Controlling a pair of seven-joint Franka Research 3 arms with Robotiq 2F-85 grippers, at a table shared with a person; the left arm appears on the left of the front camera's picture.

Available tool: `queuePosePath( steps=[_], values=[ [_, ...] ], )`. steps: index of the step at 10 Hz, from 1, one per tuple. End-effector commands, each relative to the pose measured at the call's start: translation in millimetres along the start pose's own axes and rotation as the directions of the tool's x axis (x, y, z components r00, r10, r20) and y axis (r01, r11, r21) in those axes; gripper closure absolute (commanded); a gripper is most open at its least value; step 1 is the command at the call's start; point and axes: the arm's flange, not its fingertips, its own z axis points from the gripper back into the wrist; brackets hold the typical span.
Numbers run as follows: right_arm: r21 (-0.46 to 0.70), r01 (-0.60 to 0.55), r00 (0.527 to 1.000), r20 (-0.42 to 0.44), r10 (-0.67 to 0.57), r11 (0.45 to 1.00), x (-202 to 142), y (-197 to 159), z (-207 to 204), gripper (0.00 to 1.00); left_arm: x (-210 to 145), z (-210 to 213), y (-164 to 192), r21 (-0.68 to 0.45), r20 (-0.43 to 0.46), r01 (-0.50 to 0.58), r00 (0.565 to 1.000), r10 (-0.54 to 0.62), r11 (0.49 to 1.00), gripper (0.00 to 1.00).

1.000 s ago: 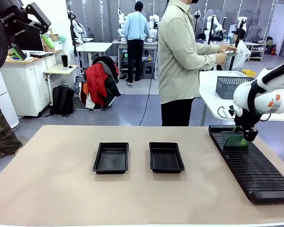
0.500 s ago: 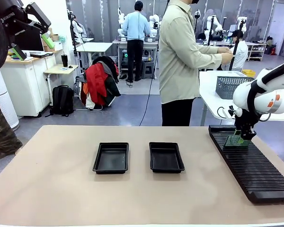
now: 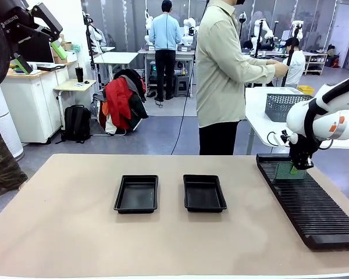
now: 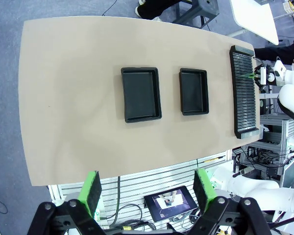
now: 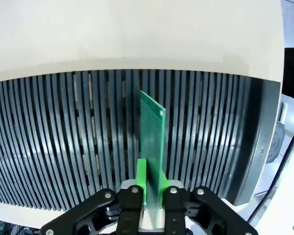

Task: Inspect and transfer BCBs to ESD trays.
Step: Pick up the Blank PCB from the PCB Rack and place it in the left ESD tray.

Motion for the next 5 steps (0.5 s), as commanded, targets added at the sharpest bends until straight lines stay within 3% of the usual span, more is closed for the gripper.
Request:
queuePosePath(
  steps=[1, 5],
  values=[
    [-0.012, 0.020, 1.000, -0.020, -0.020, 1.000, 3.9, 2.9, 9.1, 1.00, -1.1, -0.6, 0.1, 0.000, 0.001, 0.000, 1.000, 0.000, 1.000, 0.00],
    [0.014, 0.026, 0.999, -0.042, -0.025, 1.000, 4.9, 1.0, 45.5, 1.00, -1.1, -0.6, 0.1, 0.000, 0.001, 0.000, 1.000, 0.000, 1.000, 0.00]
  ],
)
